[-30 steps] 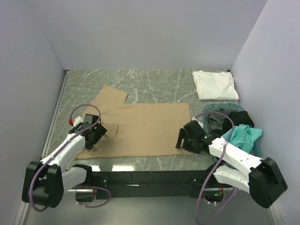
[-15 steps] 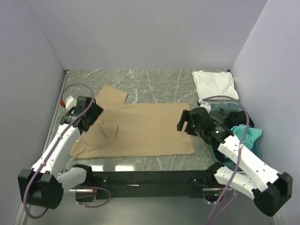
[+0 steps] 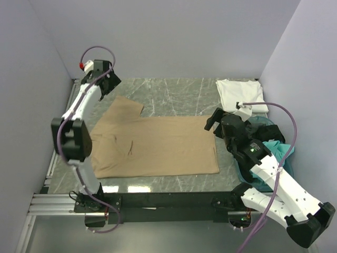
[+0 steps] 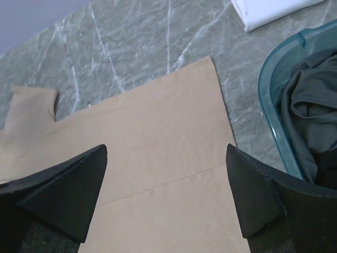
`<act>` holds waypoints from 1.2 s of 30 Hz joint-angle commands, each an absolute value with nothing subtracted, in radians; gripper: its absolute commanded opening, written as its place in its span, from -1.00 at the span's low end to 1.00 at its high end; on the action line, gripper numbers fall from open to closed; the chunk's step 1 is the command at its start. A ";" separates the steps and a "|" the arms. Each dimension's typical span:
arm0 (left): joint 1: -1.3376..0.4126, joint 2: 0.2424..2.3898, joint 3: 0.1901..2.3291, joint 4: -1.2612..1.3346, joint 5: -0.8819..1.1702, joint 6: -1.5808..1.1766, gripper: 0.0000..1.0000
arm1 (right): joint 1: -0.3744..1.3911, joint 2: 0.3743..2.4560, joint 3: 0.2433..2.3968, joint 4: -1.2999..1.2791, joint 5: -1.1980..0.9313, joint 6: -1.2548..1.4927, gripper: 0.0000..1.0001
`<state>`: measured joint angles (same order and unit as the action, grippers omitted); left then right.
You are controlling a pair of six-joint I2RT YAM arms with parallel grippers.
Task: Fold and stack the t-shirts
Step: Fold the tshirt
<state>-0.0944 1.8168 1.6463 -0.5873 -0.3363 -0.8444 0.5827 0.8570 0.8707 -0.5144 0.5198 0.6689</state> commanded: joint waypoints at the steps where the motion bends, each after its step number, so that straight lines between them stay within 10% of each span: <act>1: -0.068 2.031 1.907 -0.662 -0.299 -0.746 0.99 | 0.577 0.874 0.864 -0.466 0.595 0.695 1.00; 19: -0.058 2.457 2.206 -0.669 -0.198 -0.614 0.95 | 0.555 1.072 0.870 -0.543 0.552 0.687 1.00; 36: -0.100 2.513 2.256 -0.712 -0.339 -0.500 -0.09 | 0.551 1.083 0.825 -0.515 0.531 0.681 1.00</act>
